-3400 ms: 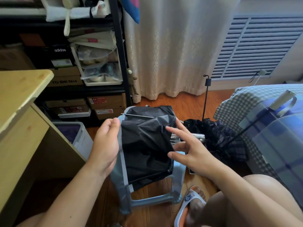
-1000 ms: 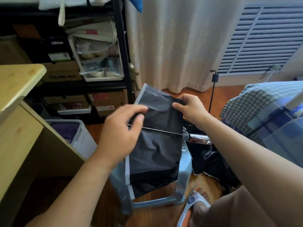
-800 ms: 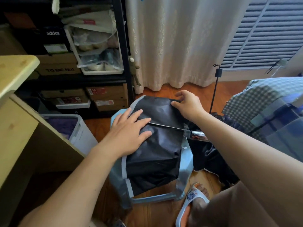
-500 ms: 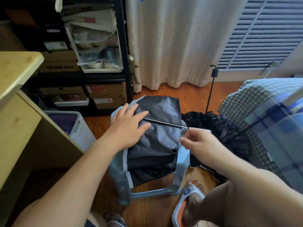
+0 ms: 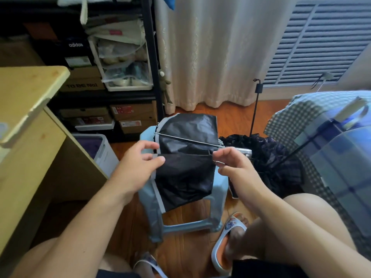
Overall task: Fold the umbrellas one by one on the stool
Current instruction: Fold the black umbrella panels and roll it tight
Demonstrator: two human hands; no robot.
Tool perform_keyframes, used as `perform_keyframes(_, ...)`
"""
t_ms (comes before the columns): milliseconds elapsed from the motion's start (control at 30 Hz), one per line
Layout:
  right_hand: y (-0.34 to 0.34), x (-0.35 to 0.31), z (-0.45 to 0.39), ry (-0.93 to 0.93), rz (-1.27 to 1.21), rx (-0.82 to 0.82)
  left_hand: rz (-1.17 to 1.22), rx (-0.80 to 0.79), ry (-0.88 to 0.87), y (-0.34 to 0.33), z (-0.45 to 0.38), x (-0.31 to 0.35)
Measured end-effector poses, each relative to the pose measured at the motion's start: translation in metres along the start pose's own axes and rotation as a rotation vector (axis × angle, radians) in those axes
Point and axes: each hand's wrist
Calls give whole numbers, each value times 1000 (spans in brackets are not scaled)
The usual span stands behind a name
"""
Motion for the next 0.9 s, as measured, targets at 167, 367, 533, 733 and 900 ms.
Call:
perform_keyframes(167,-9,-2,-8,64,-14,28,-95,181,-496,4,13,14)
perform_keyframes(367,-14,-4,-12,235,57,44,-131,175,-598,3,13,18)
perform_keyframes(533,-12,-7,-12,191,24,-115,28,198,-564,5,4,21)
perform_keyframes(733,-12,-4,-18,101,26,-74,166,169,-503,5,-4,22)
perform_keyframes(900,-11,-7,-19,-7,264,-211,141,135,-498,4,-3,20)
Point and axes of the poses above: each hand's wrist, its own z-axis away from the middle knuckle, its own y-axis out of the back of the hand, x = y × z, and after that the axes turned 14 degrees about -x, right-handed
